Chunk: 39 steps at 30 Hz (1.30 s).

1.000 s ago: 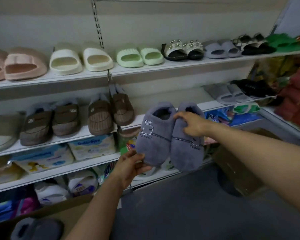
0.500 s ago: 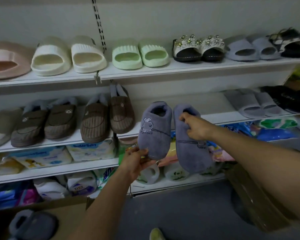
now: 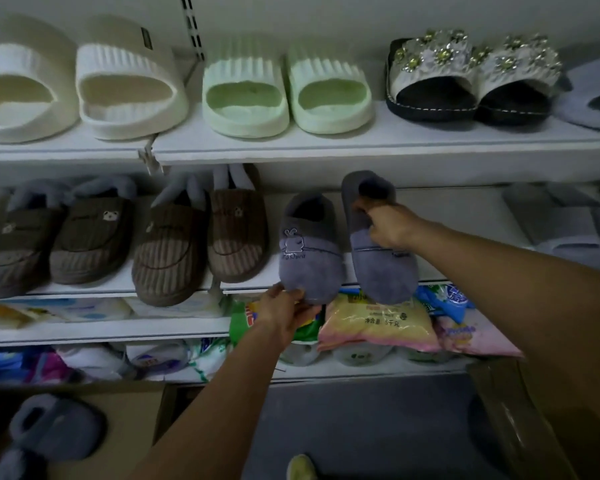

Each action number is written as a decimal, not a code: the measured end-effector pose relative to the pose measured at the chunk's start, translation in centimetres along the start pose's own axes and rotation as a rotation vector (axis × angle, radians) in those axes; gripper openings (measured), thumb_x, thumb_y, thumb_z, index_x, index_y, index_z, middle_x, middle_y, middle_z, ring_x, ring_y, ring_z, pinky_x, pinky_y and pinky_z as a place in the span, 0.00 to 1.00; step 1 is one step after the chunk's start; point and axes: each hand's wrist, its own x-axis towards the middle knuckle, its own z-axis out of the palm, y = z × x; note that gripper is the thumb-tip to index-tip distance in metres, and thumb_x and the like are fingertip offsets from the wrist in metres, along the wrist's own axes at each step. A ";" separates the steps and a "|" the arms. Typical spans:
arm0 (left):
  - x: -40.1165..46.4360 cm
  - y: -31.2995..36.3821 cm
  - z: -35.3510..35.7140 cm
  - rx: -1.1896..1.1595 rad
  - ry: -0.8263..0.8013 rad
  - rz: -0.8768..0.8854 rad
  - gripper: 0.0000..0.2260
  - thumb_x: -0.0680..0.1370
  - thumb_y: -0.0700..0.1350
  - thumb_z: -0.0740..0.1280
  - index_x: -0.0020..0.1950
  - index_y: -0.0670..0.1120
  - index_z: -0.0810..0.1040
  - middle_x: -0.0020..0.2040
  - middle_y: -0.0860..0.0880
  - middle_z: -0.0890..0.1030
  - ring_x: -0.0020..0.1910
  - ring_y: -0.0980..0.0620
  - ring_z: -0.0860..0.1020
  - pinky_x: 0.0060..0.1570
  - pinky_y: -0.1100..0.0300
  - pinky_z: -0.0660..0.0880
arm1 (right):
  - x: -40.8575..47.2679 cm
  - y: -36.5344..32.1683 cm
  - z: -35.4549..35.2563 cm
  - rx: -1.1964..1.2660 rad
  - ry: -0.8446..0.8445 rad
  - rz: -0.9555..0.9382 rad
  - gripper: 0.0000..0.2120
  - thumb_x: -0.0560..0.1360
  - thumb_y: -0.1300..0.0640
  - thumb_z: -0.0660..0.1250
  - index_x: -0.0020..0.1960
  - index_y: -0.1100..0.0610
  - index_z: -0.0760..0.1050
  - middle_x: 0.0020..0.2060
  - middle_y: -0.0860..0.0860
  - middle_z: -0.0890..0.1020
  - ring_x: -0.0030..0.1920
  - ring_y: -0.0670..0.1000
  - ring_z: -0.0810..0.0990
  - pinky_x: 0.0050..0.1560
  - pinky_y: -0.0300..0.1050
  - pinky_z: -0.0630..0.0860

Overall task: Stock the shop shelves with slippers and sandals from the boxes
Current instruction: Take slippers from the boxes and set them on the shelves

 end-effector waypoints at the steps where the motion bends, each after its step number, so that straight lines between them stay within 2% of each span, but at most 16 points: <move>1: 0.2 0.1 0.3 -0.005 0.009 0.015 0.15 0.79 0.30 0.59 0.65 0.41 0.67 0.45 0.40 0.78 0.41 0.42 0.78 0.30 0.53 0.81 | 0.6 -0.1 -0.3 -0.005 -0.009 0.008 0.30 0.76 0.58 0.65 0.75 0.55 0.57 0.70 0.61 0.66 0.65 0.62 0.70 0.59 0.49 0.69; 4: 0.5 0.2 1.0 -0.030 0.032 0.032 0.18 0.79 0.30 0.58 0.64 0.46 0.65 0.47 0.39 0.78 0.42 0.40 0.79 0.31 0.51 0.81 | 2.7 -0.2 -0.8 0.025 -0.019 0.016 0.32 0.76 0.59 0.65 0.76 0.54 0.56 0.73 0.58 0.63 0.69 0.60 0.67 0.64 0.49 0.66; 7: 0.8 0.1 1.2 -0.043 0.072 0.042 0.20 0.78 0.29 0.58 0.67 0.46 0.64 0.54 0.37 0.77 0.47 0.37 0.78 0.30 0.51 0.81 | 4.4 0.1 -0.6 0.060 -0.020 -0.002 0.26 0.80 0.59 0.59 0.76 0.58 0.57 0.74 0.56 0.63 0.72 0.56 0.63 0.68 0.45 0.60; 11: 1.2 -0.4 1.5 -0.002 0.093 0.065 0.21 0.78 0.29 0.56 0.70 0.43 0.63 0.54 0.37 0.77 0.45 0.39 0.78 0.34 0.50 0.81 | 4.8 0.4 0.0 0.083 0.029 -0.074 0.25 0.78 0.62 0.61 0.74 0.57 0.63 0.73 0.56 0.64 0.72 0.58 0.64 0.68 0.46 0.62; 13: 1.4 -0.3 1.7 0.066 0.114 0.080 0.20 0.78 0.29 0.55 0.69 0.42 0.63 0.54 0.37 0.76 0.42 0.42 0.78 0.37 0.48 0.80 | 4.4 0.6 -0.2 0.091 0.026 -0.109 0.22 0.79 0.59 0.60 0.72 0.57 0.66 0.72 0.57 0.67 0.70 0.59 0.67 0.69 0.50 0.65; 14: 1.4 -0.2 1.8 0.106 0.124 0.089 0.19 0.78 0.29 0.55 0.68 0.41 0.64 0.55 0.37 0.76 0.40 0.43 0.78 0.36 0.50 0.80 | 4.0 0.7 -0.2 0.080 0.025 -0.122 0.22 0.79 0.57 0.60 0.72 0.57 0.66 0.71 0.57 0.68 0.69 0.59 0.68 0.68 0.52 0.67; 16: 1.2 0.2 2.0 0.197 0.124 0.104 0.16 0.78 0.31 0.57 0.66 0.40 0.66 0.53 0.37 0.76 0.39 0.45 0.77 0.30 0.55 0.80 | 3.2 1.1 -0.4 0.042 0.029 -0.133 0.24 0.77 0.61 0.61 0.73 0.56 0.66 0.70 0.58 0.68 0.69 0.59 0.68 0.67 0.52 0.68; 18: 0.6 0.7 2.2 0.320 0.117 0.116 0.12 0.79 0.32 0.58 0.62 0.41 0.69 0.46 0.41 0.77 0.36 0.49 0.75 0.28 0.59 0.77 | 2.4 1.6 -0.3 0.029 0.044 -0.135 0.26 0.75 0.64 0.61 0.73 0.54 0.65 0.71 0.58 0.67 0.68 0.60 0.68 0.66 0.52 0.69; 19: 0.4 0.9 2.2 0.391 0.126 0.126 0.11 0.79 0.33 0.59 0.61 0.42 0.70 0.43 0.43 0.76 0.35 0.50 0.74 0.30 0.59 0.75 | 1.8 1.8 -0.2 0.039 0.055 -0.135 0.26 0.75 0.64 0.61 0.73 0.53 0.65 0.71 0.57 0.67 0.68 0.60 0.68 0.65 0.52 0.70; 21: -0.2 1.3 2.3 0.521 0.172 0.165 0.13 0.78 0.36 0.63 0.63 0.40 0.72 0.45 0.41 0.77 0.35 0.51 0.73 0.33 0.60 0.70 | 0.6 1.9 0.0 0.081 0.074 -0.135 0.26 0.76 0.62 0.61 0.72 0.51 0.65 0.71 0.56 0.67 0.68 0.59 0.69 0.64 0.52 0.71; 23: -1.4 1.5 2.5 0.618 0.255 0.263 0.18 0.77 0.38 0.67 0.66 0.40 0.71 0.51 0.40 0.77 0.36 0.52 0.77 0.33 0.62 0.71 | -0.9 2.0 0.1 0.132 0.109 -0.152 0.24 0.76 0.60 0.62 0.71 0.50 0.67 0.70 0.55 0.69 0.66 0.59 0.71 0.63 0.52 0.72; 26: -4.5 1.6 2.5 0.743 0.347 0.555 0.19 0.76 0.39 0.68 0.66 0.41 0.72 0.56 0.44 0.78 0.48 0.52 0.78 0.48 0.62 0.72 | -4.3 1.6 0.4 0.241 0.223 -0.228 0.21 0.75 0.60 0.62 0.67 0.50 0.72 0.65 0.53 0.75 0.63 0.56 0.74 0.60 0.51 0.74; 28: -7.0 1.6 2.1 0.785 0.402 0.766 0.16 0.75 0.40 0.68 0.63 0.42 0.75 0.56 0.46 0.81 0.50 0.51 0.78 0.54 0.60 0.73 | -6.9 1.0 0.3 0.272 0.309 -0.300 0.19 0.74 0.61 0.62 0.64 0.51 0.74 0.60 0.53 0.77 0.60 0.55 0.76 0.58 0.51 0.75; 31: -11.3 1.3 1.2 0.795 0.477 0.951 0.13 0.76 0.42 0.67 0.60 0.45 0.77 0.51 0.49 0.82 0.47 0.50 0.81 0.51 0.55 0.77 | -10.8 -0.1 -0.1 0.313 0.399 -0.406 0.18 0.74 0.60 0.64 0.63 0.52 0.75 0.57 0.51 0.78 0.58 0.52 0.77 0.56 0.44 0.73; 34: -16.2 0.6 -0.1 0.887 0.558 1.100 0.13 0.76 0.49 0.67 0.60 0.51 0.76 0.52 0.53 0.81 0.46 0.56 0.80 0.48 0.53 0.79 | -13.9 -1.4 -0.5 0.294 0.468 -0.496 0.17 0.74 0.56 0.65 0.63 0.50 0.74 0.56 0.48 0.78 0.58 0.51 0.76 0.55 0.49 0.73; 39: -23.7 -0.7 -3.8 1.199 0.787 1.144 0.16 0.76 0.57 0.66 0.61 0.53 0.74 0.56 0.53 0.78 0.52 0.53 0.79 0.43 0.52 0.78 | -17.3 -4.8 -1.3 0.212 0.493 -0.671 0.17 0.75 0.49 0.65 0.63 0.49 0.73 0.57 0.48 0.77 0.58 0.52 0.75 0.54 0.49 0.70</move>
